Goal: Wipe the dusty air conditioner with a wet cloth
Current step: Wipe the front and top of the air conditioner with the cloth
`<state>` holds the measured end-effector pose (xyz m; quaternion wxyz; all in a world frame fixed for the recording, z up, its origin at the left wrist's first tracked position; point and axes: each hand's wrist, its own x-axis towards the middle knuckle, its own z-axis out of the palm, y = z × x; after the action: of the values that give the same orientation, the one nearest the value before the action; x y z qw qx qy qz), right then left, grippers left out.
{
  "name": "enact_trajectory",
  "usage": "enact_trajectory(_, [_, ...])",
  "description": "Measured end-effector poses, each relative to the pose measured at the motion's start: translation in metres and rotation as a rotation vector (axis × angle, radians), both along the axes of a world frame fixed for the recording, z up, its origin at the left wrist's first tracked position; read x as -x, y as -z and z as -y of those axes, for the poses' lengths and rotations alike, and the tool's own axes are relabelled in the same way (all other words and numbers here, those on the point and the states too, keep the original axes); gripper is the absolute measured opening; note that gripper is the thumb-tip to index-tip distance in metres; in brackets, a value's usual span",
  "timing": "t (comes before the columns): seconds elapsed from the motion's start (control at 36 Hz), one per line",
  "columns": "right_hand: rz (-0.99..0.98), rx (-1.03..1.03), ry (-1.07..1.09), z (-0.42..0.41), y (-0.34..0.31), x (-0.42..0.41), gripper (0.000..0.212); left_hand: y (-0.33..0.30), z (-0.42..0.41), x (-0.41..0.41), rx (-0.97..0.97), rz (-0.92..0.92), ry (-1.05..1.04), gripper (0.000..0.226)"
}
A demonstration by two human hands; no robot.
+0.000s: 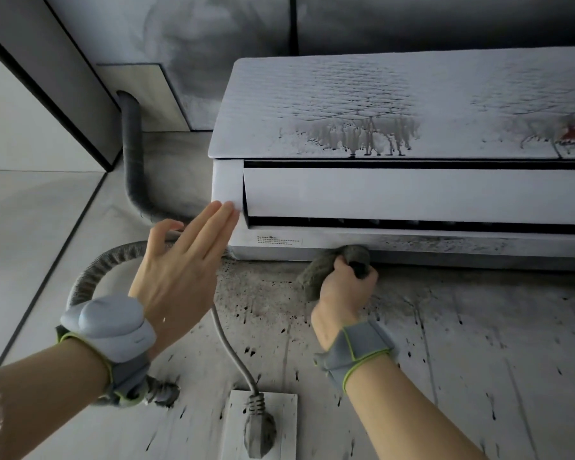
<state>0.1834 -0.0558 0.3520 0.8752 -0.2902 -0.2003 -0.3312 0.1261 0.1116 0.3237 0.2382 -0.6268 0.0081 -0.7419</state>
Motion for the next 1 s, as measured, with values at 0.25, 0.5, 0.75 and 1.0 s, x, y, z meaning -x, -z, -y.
enact_trajectory(0.25, [0.010,0.071,-0.052,0.006,-0.005,0.016,0.016,0.004,0.049,-0.017,-0.108,-0.083,0.071,0.058])
enact_trajectory(0.5, [-0.005,0.006,-0.022,0.045,0.000,-0.001,0.019,-0.007,0.074,-0.027,-0.104,-0.116,0.064,0.068])
enact_trajectory(0.75, [0.037,0.085,-0.087,0.039,-0.007,0.014,0.020,-0.003,0.083,-0.036,-0.037,-0.112,0.092,0.061])
enact_trajectory(1.0, [0.004,0.070,-0.031,0.062,0.001,0.001,0.018,-0.011,0.089,-0.034,-0.041,-0.084,0.072,0.069])
